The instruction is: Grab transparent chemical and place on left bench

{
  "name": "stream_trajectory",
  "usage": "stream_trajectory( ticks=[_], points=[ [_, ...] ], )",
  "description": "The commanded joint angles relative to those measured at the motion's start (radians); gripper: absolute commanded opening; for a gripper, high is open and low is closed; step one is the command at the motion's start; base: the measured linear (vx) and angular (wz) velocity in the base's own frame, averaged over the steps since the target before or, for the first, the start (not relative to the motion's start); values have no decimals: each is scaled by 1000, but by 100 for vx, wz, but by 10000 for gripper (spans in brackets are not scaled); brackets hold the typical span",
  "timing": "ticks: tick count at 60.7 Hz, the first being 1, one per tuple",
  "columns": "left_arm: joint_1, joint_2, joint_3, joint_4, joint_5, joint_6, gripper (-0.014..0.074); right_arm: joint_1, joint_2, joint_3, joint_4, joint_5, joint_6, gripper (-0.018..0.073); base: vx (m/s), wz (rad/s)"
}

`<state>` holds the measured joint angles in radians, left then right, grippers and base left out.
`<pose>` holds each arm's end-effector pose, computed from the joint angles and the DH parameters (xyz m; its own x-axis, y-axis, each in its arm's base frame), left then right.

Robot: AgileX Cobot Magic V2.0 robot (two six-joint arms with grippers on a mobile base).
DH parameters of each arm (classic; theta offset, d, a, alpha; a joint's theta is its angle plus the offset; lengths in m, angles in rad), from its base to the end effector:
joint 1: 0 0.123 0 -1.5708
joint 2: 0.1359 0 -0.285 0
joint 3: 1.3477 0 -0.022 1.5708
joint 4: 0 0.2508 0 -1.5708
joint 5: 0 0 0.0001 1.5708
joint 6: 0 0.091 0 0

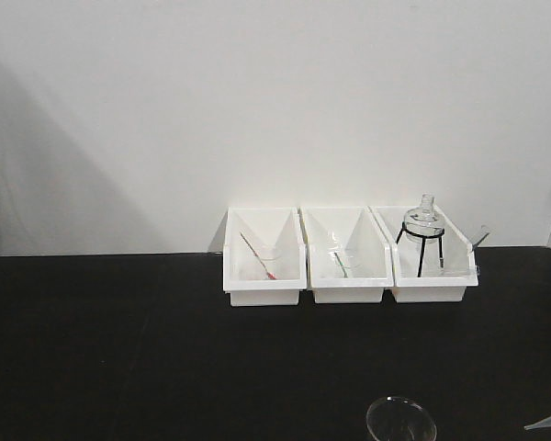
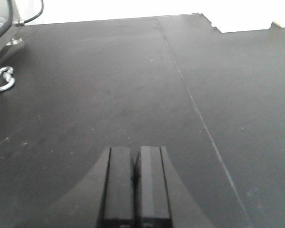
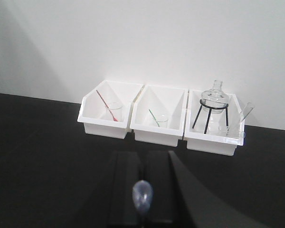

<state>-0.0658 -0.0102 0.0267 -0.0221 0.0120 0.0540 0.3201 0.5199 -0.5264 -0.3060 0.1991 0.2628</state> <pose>0.0566 -0.0038 0.2036 0.0606 0.0280 -0.9978 0.0641 0.9974 0.0319 0.1082 0.0301 0.3333 -0.0816 -0.0665 -0.9944 -0.2610 0.9644 -0.0431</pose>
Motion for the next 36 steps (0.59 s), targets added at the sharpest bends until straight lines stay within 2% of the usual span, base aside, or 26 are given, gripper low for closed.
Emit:
stream_trajectory(
  ticks=[1,36],
  points=[
    [-2,-19,16,-1,-78,-8,-3,1,6,-32,-6,-76,-4,-4,3,-4],
    [-2,-19,16,-1,-78,-8,-3,1,6,-32,-6,-86,-4,-4,0,0]
  ],
)
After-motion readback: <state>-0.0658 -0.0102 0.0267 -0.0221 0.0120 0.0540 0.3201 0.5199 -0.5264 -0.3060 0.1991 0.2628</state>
